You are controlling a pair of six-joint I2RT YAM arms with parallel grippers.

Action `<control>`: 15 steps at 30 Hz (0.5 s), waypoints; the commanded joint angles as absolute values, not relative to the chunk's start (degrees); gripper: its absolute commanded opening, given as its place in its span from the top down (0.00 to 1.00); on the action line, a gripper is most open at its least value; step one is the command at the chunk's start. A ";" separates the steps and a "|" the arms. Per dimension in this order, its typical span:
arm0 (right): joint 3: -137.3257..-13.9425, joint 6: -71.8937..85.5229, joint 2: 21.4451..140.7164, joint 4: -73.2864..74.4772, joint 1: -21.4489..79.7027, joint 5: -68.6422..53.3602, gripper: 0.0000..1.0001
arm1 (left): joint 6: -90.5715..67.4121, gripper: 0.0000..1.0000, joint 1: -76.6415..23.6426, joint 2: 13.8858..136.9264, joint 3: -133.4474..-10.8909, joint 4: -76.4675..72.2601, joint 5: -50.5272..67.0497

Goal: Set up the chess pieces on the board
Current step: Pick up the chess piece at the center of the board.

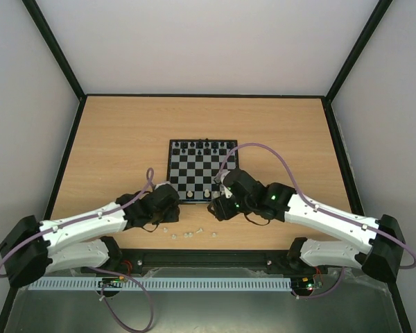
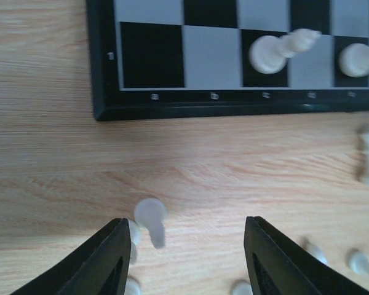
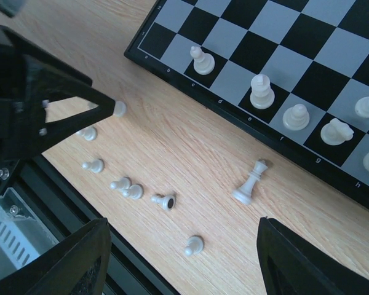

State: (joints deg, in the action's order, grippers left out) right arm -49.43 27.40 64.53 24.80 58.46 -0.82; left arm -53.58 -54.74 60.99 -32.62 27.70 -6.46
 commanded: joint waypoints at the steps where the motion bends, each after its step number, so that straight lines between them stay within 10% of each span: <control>1: -47.77 26.68 62.44 23.84 58.27 -2.81 0.34 | -55.73 0.47 -55.19 65.08 -33.78 27.66 -10.73; 15: -46.16 26.37 60.40 22.72 58.34 -4.97 0.34 | -54.41 0.60 -55.44 73.68 -38.09 27.80 -11.52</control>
